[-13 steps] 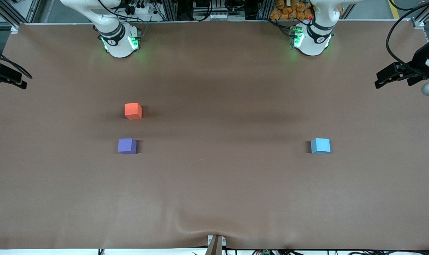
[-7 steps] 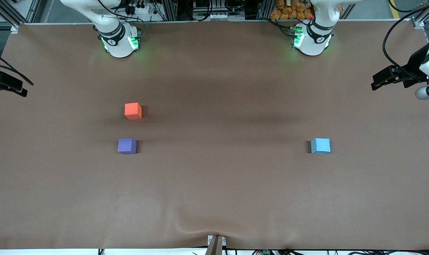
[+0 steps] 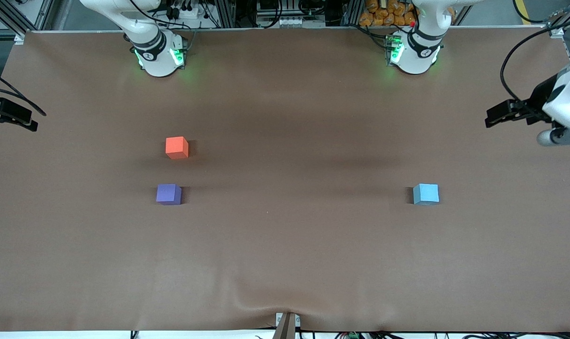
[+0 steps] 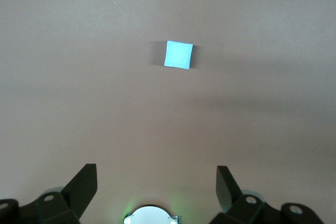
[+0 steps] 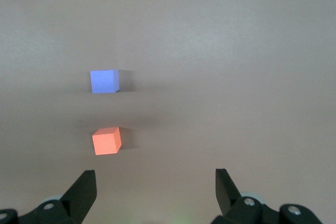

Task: Place blue block between orange and purple blocks
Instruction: 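Reach the left gripper down to the light blue block and grasp it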

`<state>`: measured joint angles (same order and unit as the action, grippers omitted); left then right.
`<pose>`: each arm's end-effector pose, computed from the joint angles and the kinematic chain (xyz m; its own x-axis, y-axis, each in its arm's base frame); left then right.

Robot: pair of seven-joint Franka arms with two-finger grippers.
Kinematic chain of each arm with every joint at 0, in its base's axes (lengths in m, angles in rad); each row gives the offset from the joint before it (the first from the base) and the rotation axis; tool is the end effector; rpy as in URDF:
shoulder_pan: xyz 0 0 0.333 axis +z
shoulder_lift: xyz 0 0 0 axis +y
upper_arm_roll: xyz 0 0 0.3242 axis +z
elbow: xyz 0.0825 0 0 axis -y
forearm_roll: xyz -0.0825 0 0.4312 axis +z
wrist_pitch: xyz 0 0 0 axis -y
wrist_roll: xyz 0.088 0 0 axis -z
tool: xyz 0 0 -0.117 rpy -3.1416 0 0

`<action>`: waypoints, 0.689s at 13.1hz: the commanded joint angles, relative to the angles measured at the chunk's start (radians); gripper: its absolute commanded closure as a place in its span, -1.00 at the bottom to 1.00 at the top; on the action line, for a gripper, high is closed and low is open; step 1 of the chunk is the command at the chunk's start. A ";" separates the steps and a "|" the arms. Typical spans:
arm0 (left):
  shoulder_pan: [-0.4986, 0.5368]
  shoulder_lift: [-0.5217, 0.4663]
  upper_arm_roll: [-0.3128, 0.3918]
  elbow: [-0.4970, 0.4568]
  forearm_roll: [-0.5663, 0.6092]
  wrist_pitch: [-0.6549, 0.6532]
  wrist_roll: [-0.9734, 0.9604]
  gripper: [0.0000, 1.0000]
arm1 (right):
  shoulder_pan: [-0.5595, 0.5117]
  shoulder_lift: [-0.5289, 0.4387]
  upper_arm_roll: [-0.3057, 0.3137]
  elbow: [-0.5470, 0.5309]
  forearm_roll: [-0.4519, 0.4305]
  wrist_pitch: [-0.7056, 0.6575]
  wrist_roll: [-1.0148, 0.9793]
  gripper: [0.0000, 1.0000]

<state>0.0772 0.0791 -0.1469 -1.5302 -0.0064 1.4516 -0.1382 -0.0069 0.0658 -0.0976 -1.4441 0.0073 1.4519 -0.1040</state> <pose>0.6089 -0.0401 0.5867 0.9853 0.0672 -0.1572 0.0674 -0.9977 -0.0037 0.6070 -0.0606 0.6379 0.9984 0.0004 -0.0573 0.0000 -1.0000 -0.0069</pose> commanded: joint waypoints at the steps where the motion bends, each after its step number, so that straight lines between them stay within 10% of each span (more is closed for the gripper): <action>1: 0.001 0.080 -0.002 0.005 -0.012 0.059 0.019 -1.00 | -0.016 0.003 0.004 0.033 0.042 -0.007 0.018 -1.00; 9: -0.022 0.232 -0.023 -0.347 0.006 0.603 0.022 -1.00 | -0.012 0.006 0.003 0.033 0.029 -0.005 0.012 -1.00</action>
<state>0.0477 0.3407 -0.1731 -1.7714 -0.0064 1.9607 -0.1372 -0.0074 0.0656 -0.1013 -1.4293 0.0257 1.4523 -0.0992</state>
